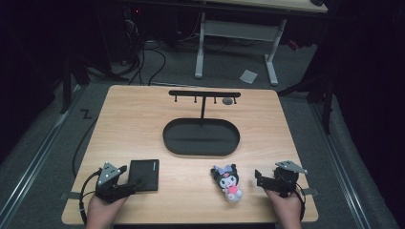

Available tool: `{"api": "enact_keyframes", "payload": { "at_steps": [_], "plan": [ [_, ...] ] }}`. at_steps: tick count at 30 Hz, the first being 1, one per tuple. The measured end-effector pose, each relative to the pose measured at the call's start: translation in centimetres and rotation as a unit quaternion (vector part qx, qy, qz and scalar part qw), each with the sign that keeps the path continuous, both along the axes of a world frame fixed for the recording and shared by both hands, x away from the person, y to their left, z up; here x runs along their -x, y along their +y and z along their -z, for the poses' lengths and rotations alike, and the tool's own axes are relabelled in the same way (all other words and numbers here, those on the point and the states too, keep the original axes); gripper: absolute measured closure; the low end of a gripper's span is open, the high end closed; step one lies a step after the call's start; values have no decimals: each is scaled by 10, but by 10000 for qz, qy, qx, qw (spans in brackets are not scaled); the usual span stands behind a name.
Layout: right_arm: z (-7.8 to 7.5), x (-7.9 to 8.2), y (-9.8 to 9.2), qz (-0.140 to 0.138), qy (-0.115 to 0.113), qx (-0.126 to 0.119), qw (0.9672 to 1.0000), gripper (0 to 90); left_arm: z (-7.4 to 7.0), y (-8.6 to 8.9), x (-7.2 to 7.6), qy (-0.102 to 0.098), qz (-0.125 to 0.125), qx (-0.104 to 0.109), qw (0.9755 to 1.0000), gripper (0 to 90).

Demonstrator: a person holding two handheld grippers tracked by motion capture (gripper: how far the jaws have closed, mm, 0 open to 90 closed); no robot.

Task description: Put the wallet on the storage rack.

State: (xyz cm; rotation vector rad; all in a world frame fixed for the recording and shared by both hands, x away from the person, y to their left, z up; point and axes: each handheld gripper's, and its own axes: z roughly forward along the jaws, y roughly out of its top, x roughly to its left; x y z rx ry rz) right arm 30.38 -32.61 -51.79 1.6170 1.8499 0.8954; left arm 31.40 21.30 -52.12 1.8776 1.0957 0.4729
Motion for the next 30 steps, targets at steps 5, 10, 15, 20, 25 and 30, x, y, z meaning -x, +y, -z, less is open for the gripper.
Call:
{"api": "enact_keyframes", "payload": {
  "at_steps": [5,10,15,20,25,30],
  "plan": [
    [-4,4,0,219,-182,163,9995,0,1,-1,-5,7,70,-46,10000,268],
    [-2,2,6,501,-203,431,9976,0,1,-2,-6,-15,109,-60,9999,268],
    [-2,3,6,517,-240,395,9976,0,1,0,-6,-43,93,-42,9999,267],
    [-3,4,2,598,-270,348,9972,0,0,1,-5,-42,33,-44,10000,250],
    [-2,3,1,634,-251,262,9973,0,0,1,-5,-55,7,-53,10000,232],
    [-1,3,5,416,-245,160,9987,0,-1,-2,-4,-46,64,-93,9999,237]
  ]
}}
